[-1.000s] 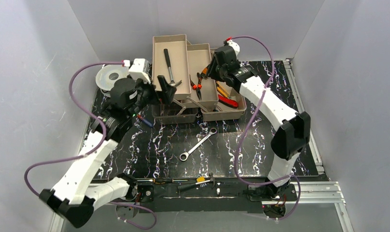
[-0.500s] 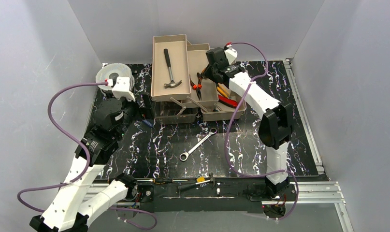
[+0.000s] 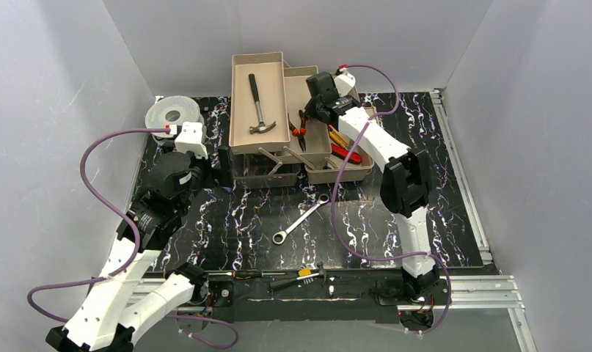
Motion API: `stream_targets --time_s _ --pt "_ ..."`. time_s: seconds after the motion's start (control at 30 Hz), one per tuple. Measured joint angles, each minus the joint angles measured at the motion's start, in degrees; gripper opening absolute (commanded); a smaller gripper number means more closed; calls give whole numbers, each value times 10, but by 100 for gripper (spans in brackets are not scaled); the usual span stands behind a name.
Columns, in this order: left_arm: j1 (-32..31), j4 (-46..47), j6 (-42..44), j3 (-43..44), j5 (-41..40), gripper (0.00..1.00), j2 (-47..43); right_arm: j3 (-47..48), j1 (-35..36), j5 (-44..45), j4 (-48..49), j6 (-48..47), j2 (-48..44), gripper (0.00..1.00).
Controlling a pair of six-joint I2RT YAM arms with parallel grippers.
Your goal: Pack the tool kit
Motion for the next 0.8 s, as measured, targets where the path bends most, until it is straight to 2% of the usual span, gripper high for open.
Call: stream_targets --time_s 0.37,0.63,0.8 --pt "0 0 22 -1 -16 98 7 77 -17 -45 92 -94 73 33" --pt "0 -1 24 -10 -17 98 20 114 -28 -141 150 -125 95 36" --pt "0 -2 23 -10 -16 98 21 89 -28 -151 154 -141 79 38"
